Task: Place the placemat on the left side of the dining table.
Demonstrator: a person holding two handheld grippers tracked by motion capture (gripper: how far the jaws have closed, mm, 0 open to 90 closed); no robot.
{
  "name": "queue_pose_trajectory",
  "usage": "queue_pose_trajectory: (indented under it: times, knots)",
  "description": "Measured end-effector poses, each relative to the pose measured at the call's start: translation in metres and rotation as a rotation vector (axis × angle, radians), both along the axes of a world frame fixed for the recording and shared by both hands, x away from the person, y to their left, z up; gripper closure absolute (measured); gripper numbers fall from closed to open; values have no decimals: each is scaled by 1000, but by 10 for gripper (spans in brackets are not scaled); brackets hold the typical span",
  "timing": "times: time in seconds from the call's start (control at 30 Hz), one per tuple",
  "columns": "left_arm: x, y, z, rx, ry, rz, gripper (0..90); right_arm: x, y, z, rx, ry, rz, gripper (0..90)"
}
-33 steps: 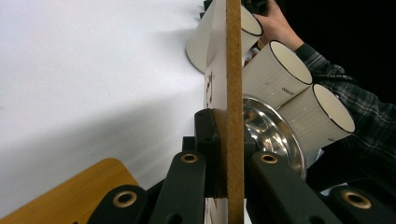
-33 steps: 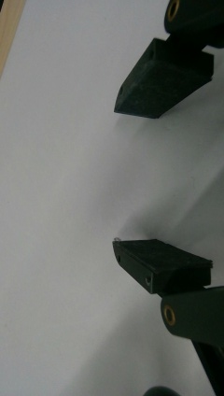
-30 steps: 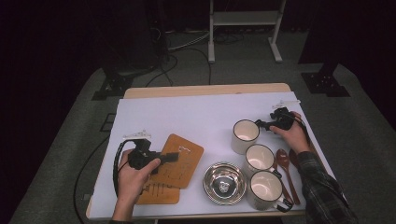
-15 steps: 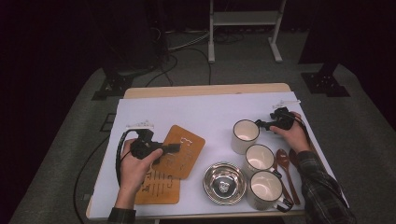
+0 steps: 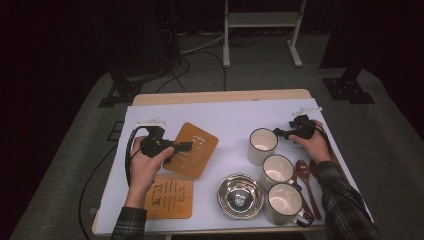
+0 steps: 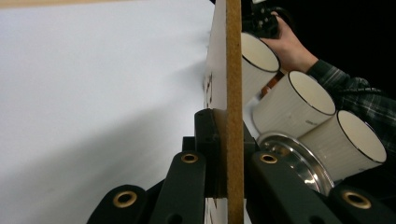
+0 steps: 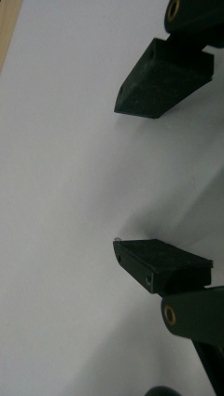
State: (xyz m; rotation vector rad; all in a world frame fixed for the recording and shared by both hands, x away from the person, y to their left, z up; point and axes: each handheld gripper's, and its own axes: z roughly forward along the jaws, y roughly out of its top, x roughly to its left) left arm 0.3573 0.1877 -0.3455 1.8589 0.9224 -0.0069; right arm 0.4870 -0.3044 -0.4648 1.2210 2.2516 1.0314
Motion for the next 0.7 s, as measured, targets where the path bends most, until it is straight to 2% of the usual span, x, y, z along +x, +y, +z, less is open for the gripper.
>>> queue_pose_trajectory:
  times: [0.3,0.7]
  knots:
    - [15,10,6,9,-32,25,862,0,0,0,2,1,0,266]
    - [41,26,4,10,-44,45,863,0,0,0,1,-3,3,266]
